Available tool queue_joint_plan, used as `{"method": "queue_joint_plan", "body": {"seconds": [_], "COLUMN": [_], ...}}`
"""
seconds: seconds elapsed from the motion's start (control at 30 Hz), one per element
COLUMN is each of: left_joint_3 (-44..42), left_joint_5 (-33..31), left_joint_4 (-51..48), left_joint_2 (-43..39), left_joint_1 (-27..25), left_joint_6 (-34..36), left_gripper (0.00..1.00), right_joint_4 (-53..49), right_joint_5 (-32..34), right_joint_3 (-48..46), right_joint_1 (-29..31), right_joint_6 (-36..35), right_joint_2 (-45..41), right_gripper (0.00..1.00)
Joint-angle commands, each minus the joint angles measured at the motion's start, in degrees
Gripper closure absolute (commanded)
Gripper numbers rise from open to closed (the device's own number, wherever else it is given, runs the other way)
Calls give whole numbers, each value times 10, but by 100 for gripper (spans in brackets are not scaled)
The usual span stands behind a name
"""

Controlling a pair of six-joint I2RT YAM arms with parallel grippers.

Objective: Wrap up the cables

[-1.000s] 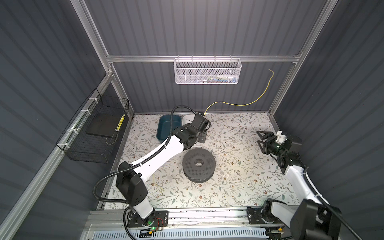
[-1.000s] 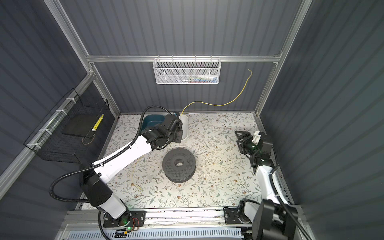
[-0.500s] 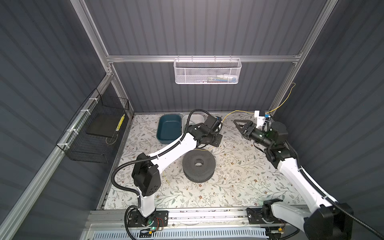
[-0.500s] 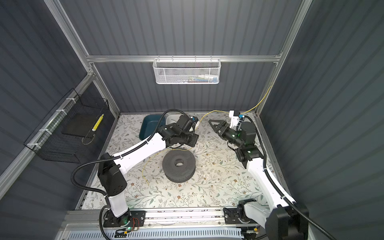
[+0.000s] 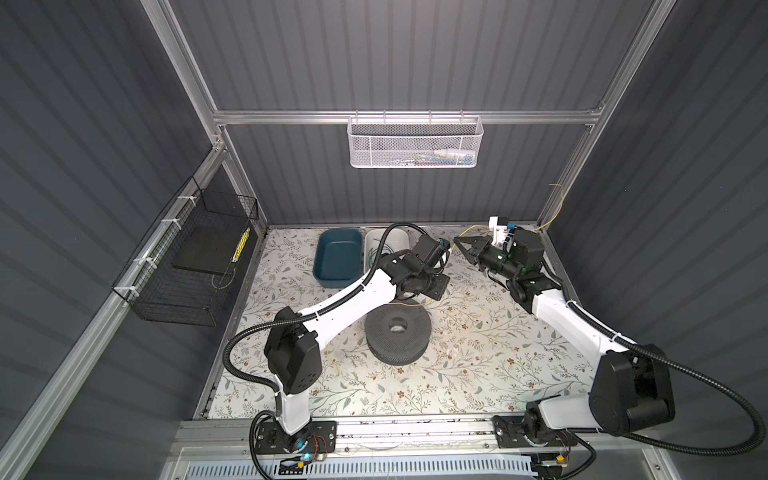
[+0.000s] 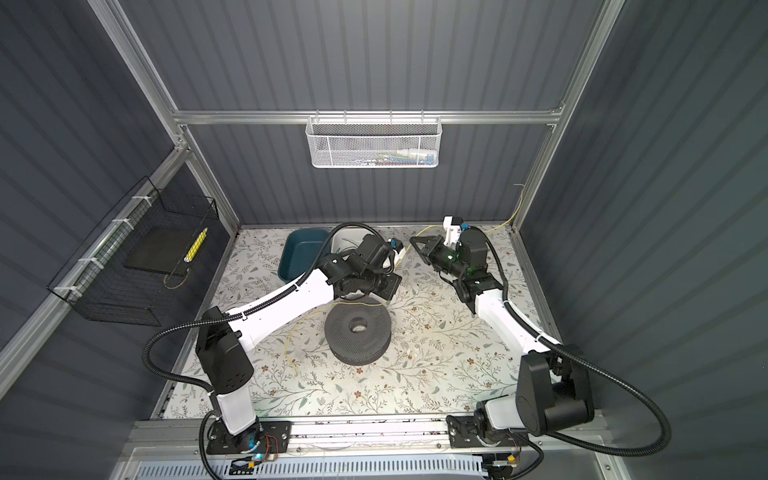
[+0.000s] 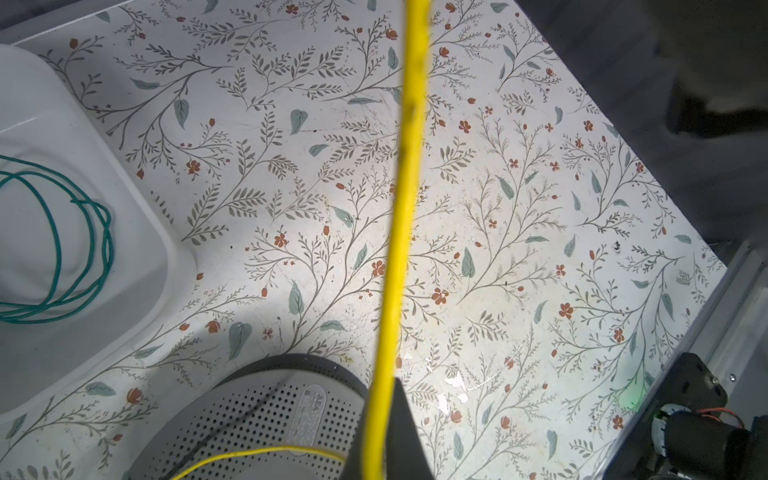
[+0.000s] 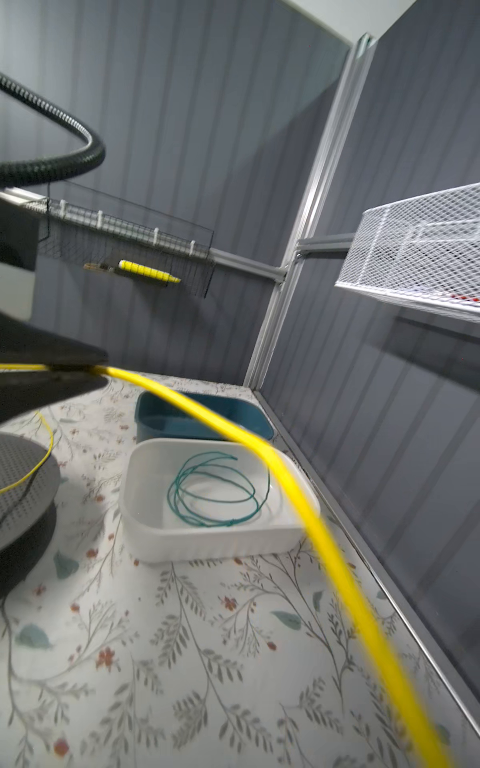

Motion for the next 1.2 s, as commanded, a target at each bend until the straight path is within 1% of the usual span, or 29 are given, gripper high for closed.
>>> {"method": "queue_joint_plan", "body": {"seconds": [0.0, 0.07, 0.1, 0.13, 0.17, 0.23, 0.3, 0.37, 0.4, 0.47, 0.5, 0.6, 0.63, 0.7, 0.73, 0.8, 0.83, 0.9, 1.03, 1.07, 1.1, 1.13, 1.17], "left_joint_3": [-20, -38, -46, -50, -50, -53, -57, -68, -92, -163, -216, -334, -375, -463, -501, -575, -604, -653, -710, -724, -740, -754, -767], "left_joint_5": [17, 15, 19, 20, 26, 29, 4, -50, -100, -201, -239, -272, -283, -297, -295, -266, -250, -209, -169, -164, -153, -146, -142], "left_joint_4": [5, 18, 24, 24, 24, 23, 17, -4, -1, 12, 11, -36, -48, -61, -63, -51, -40, -15, 15, 26, 52, 81, 110], "left_joint_2": [-34, -45, -51, -54, -56, -64, -77, -111, -142, -217, -256, -370, -404, -479, -505, -545, -561, -581, -602, -604, -604, -605, -606], "left_joint_1": [-2, -2, -2, -2, -2, -2, -2, -2, -1, 4, 17, 83, 97, 106, 106, 106, 106, 106, 105, 105, 106, 106, 106], "left_joint_6": [23, 25, 27, 28, 33, 38, 41, 40, 28, -13, -49, -162, -196, -277, -313, -365, -381, -409, -440, -449, -448, -447, -447], "left_gripper": [94, 91, 88, 82, 80, 68, 50, 40, 36, 26, 24, 24, 24, 26, 27, 32, 34, 34, 35, 36, 40, 46, 59], "right_joint_4": [17, 20, 22, 23, 24, 27, 29, 30, 31, 34, 37, 47, 51, 55, 55, 57, 57, 57, 53, 54, 54, 53, 52], "right_joint_5": [12, 16, 17, 19, 22, 26, 31, 32, 29, 24, 20, 7, 4, 0, -2, -5, -7, -10, -12, -15, -17, -17, -16], "right_joint_3": [0, -6, -8, -10, -12, -14, -19, -24, -28, -34, -37, -41, -42, -43, -44, -46, -47, -50, -57, -59, -60, -60, -61], "right_joint_1": [-1, -2, -2, -3, -4, -5, -7, -13, -17, -22, -24, -25, -26, -27, -27, -29, -29, -29, -29, -29, -29, -29, -29], "right_joint_6": [-9, -8, -9, -8, -7, -8, -8, -4, -3, -1, 0, 6, 8, 10, 9, 10, 11, 9, 8, 8, 8, 8, 6], "right_joint_2": [-14, -19, -21, -24, -26, -31, -38, -44, -48, -53, -54, -52, -52, -52, -53, -55, -55, -57, -57, -57, -57, -58, -60], "right_gripper": [100, 100, 100, 100, 100, 100, 100, 100, 100, 100, 100, 100, 100, 100, 100, 100, 100, 100, 100, 100, 100, 100, 100]}}
